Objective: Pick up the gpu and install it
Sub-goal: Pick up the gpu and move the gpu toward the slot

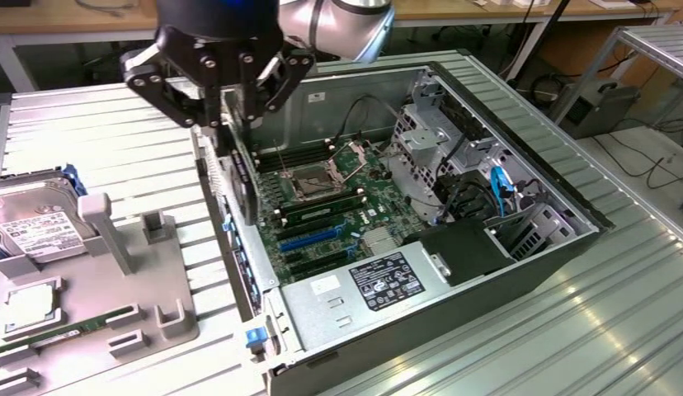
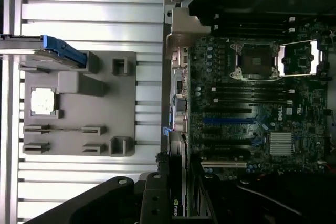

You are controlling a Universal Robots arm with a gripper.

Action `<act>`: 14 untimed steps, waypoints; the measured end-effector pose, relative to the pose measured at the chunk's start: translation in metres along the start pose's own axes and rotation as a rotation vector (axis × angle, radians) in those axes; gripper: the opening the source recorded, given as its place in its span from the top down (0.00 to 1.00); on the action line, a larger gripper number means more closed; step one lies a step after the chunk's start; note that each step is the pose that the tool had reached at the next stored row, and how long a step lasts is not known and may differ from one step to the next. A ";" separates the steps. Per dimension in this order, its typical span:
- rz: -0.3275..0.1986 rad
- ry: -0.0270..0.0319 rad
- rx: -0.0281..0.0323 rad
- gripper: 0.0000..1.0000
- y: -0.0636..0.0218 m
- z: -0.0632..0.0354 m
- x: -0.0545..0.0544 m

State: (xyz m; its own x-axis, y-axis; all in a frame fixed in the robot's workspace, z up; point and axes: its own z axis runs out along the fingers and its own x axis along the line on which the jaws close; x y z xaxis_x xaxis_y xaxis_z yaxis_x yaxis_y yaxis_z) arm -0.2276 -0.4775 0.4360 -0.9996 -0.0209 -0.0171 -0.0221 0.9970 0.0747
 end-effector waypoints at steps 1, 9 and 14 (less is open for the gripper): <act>0.000 0.0003 -0.0005 0.74 -0.0001 0.0001 -0.005; 0.000 0.0067 -0.0013 0.74 0.0009 0.0095 -0.050; 0.000 0.0084 -0.0010 0.74 0.0054 0.0198 -0.073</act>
State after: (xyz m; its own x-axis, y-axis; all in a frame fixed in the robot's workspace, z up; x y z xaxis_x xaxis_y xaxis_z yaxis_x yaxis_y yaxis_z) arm -0.1540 -0.4691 0.4179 -0.9997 -0.0212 -0.0087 -0.0218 0.9969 0.0758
